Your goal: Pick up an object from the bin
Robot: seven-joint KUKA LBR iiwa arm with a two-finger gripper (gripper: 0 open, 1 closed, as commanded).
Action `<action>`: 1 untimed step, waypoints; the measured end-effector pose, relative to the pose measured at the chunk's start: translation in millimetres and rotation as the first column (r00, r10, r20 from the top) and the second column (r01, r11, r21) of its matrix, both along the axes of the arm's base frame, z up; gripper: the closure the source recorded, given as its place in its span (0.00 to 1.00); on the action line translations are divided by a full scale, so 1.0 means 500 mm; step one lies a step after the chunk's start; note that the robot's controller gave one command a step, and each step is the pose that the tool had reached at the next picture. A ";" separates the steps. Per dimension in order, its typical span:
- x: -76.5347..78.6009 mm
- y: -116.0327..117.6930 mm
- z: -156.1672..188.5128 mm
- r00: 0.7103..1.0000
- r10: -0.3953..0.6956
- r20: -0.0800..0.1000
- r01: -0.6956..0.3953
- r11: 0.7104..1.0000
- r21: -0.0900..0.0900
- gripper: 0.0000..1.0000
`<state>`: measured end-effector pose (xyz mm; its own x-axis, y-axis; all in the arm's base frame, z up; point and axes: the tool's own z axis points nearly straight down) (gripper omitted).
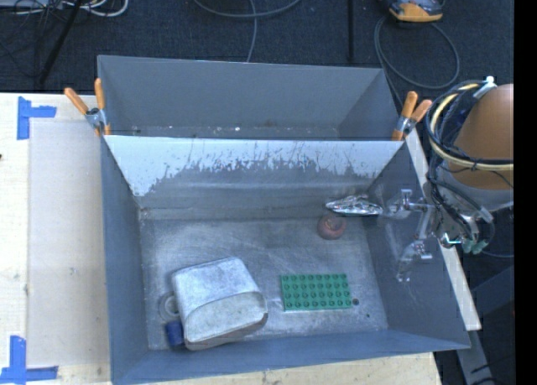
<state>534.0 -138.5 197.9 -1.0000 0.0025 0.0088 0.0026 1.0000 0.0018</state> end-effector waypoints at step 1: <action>-0.042 0.103 -0.235 0.986 0.169 0.000 -0.169 0.986 0.003 0.00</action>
Offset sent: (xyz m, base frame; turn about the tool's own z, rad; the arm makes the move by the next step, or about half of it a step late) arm -0.0187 0.0492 -0.1131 -0.1699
